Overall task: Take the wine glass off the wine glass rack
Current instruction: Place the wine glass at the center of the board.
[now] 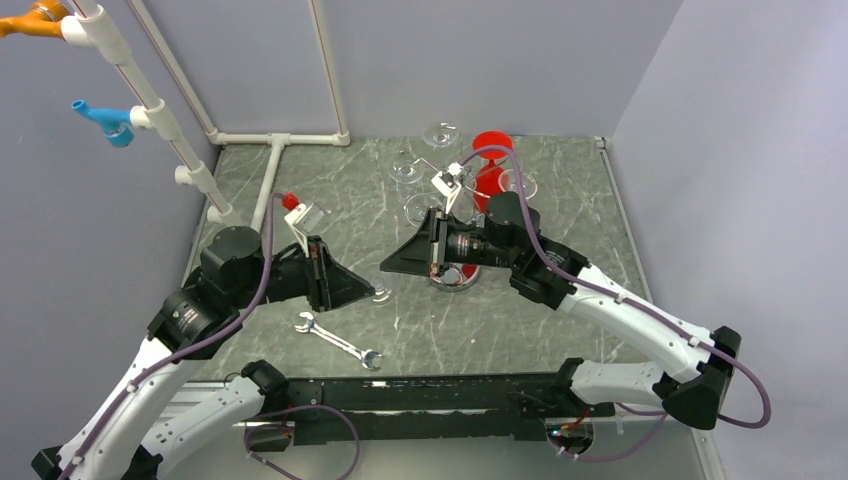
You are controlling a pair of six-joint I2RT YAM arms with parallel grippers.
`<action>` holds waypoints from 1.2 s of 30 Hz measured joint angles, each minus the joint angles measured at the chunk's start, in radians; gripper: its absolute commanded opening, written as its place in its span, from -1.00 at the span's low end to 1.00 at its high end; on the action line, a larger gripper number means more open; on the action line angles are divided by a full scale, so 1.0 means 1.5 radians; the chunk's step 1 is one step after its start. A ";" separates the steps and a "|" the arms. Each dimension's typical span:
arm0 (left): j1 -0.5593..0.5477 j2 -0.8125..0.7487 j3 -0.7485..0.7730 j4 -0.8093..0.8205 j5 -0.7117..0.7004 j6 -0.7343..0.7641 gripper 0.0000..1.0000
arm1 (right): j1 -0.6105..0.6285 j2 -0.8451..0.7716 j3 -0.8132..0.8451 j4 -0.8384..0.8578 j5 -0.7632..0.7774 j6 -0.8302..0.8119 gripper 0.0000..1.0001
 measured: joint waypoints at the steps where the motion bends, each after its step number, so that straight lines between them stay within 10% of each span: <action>1: 0.000 -0.003 0.000 -0.004 -0.006 0.000 -1.00 | 0.000 0.004 0.000 0.004 -0.001 0.000 -1.00; 36: -0.005 -0.060 -0.067 -0.031 -0.172 0.088 -1.00 | 0.012 0.073 0.058 -0.020 0.067 -0.013 0.21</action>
